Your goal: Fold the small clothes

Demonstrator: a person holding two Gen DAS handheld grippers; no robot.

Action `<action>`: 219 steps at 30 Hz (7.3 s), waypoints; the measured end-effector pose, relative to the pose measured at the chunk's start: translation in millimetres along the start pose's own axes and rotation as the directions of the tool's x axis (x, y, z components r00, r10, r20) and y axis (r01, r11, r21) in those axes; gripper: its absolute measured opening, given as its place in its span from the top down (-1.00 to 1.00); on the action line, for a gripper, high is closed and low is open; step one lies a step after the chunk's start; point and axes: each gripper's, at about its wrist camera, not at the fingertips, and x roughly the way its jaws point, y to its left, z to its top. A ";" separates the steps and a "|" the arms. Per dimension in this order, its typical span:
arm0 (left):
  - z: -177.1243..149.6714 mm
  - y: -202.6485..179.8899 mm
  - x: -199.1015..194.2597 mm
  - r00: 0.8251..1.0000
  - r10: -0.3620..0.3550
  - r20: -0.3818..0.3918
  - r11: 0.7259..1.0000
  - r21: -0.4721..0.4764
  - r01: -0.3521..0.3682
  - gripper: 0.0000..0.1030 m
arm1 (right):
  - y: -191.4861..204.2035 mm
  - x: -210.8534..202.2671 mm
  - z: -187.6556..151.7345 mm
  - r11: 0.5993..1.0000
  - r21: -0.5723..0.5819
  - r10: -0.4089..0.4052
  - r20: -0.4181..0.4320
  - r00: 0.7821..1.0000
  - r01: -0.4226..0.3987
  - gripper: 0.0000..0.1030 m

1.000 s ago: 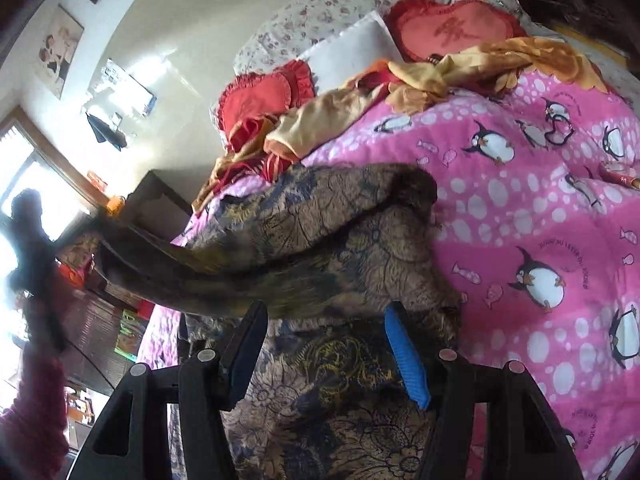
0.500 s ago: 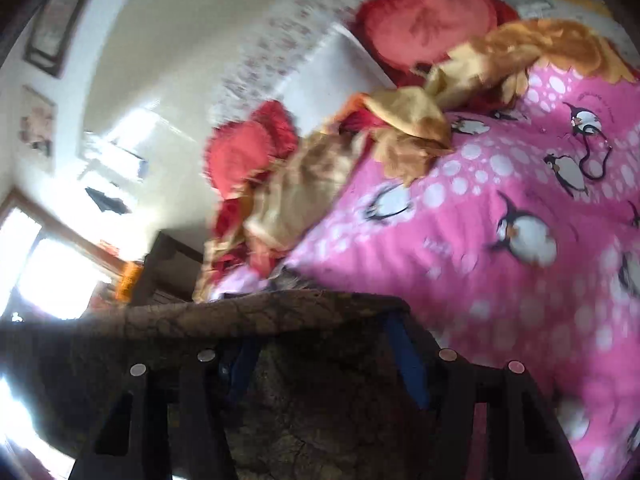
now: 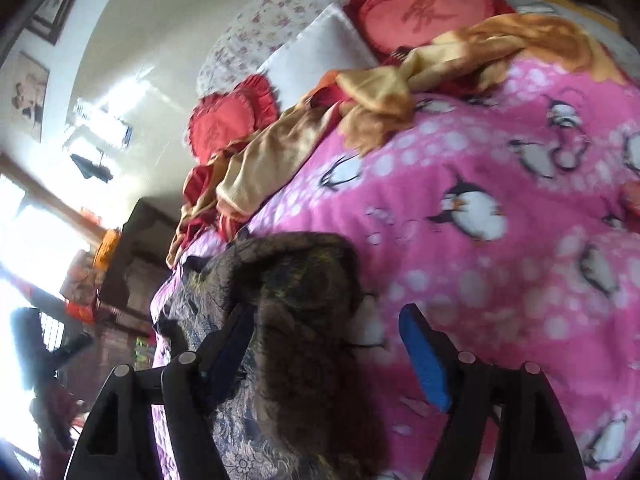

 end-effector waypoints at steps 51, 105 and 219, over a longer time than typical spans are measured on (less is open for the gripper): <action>-59.7 107.0 19.6 0.995 0.020 0.101 0.992 -0.125 -0.007 0.38 | 236.4 197.9 -41.8 0.948 -0.294 0.033 -0.292 0.956 -0.122 0.95; -37.3 57.4 72.1 0.986 0.160 0.049 0.986 -0.044 -0.158 0.44 | 201.7 120.0 -154.6 0.592 -0.803 -0.256 -0.109 0.960 0.067 0.44; -310.8 1.7 -72.4 0.984 -0.102 -0.148 0.988 -0.129 0.083 0.89 | -19.7 -185.6 -301.5 0.987 -0.058 -0.150 -0.053 0.987 0.147 -0.47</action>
